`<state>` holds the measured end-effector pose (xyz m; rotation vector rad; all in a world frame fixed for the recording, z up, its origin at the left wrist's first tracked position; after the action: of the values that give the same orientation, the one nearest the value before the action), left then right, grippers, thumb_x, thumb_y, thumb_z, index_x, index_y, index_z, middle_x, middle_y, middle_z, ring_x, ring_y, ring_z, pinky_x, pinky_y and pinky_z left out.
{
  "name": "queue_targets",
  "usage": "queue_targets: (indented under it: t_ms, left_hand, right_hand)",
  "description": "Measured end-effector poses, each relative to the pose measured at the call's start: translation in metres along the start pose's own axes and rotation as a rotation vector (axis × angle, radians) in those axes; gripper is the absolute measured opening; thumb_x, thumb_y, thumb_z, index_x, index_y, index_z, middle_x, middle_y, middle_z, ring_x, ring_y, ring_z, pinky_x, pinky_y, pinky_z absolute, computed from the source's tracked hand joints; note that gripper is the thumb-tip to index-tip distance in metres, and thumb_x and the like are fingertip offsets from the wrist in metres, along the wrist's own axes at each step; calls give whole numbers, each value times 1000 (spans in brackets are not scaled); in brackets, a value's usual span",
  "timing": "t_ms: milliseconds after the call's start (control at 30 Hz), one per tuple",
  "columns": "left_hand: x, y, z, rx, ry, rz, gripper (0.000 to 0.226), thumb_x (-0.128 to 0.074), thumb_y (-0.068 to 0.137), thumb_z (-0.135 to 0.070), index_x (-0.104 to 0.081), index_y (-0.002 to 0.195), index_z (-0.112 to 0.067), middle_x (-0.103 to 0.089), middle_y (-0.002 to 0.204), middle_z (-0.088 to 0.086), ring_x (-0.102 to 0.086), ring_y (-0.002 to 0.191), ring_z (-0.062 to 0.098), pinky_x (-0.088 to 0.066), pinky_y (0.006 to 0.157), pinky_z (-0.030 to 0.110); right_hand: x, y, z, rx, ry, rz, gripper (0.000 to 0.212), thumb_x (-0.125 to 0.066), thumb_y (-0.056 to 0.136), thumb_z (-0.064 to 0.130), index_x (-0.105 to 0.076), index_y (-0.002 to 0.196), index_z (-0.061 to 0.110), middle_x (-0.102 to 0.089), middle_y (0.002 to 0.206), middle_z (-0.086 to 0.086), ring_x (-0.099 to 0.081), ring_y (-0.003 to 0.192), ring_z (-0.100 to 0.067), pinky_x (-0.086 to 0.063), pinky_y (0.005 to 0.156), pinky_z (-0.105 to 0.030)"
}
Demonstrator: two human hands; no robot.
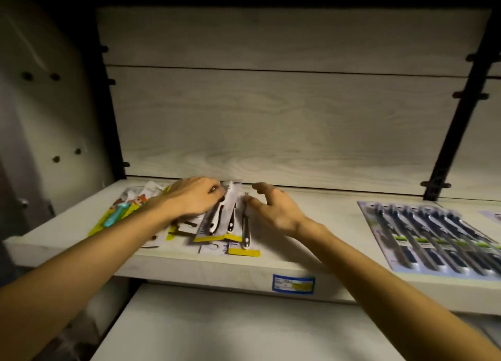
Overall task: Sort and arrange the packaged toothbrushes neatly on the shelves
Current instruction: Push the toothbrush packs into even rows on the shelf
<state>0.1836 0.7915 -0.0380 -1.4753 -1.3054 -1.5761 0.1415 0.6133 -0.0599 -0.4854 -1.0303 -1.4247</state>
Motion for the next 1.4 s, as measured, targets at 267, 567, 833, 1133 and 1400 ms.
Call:
queue_targets:
  t_ms: [267,567,833,1133,1400]
  left_hand:
    - [-32,-2,-10,-117,24,-8,43,-31,105,-42,-53,139,-27,-52,144,3,-50,129,28,-42,105,42]
    - [-55,19,-48,-189,-101,72,55,-24,101,-62,-36,150,-41,-40,155,-2,-36,141,26,-36,111,44]
    - [-43,27,-55,-86,-625,40,50,-37,86,-79,-55,123,-52,-54,123,-33,-56,104,2,-44,85,30]
    - [-29,27,2,88,-136,63,55,-45,98,-60,-57,137,-23,-52,147,6,-47,134,28,-43,104,36]
    - [-42,15,-23,-98,-96,20,52,-36,101,-59,-60,125,-20,-61,132,3,-56,119,25,-46,96,39]
  right_hand:
    - [-20,5,4,-54,-68,36,63,-40,93,69,-53,131,21,-58,133,-7,-56,116,-29,-47,98,-46]
    - [10,-10,-58,-143,30,100,58,-48,98,52,-40,150,25,-41,154,-2,-44,136,-23,-34,116,-40]
    - [54,-13,-85,-105,-68,-175,32,-47,101,36,-70,112,17,-70,114,-5,-64,104,-25,-50,86,-35]
    - [20,15,-70,-144,28,-15,51,-54,99,42,-50,140,12,-56,136,-14,-57,118,-32,-48,98,-42]
    - [21,24,-58,-96,-52,-36,40,-53,98,46,-64,121,15,-67,118,-10,-62,102,-29,-52,89,-42]
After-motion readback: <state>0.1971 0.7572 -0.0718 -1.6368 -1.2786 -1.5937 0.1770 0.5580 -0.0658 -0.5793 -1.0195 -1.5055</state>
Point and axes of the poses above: each hand's wrist, its own y-axis towards the middle knuckle, its own x-axis out of the back of the hand, z = x × y, the point moved 7 cm from there along y, towards the middle knuckle
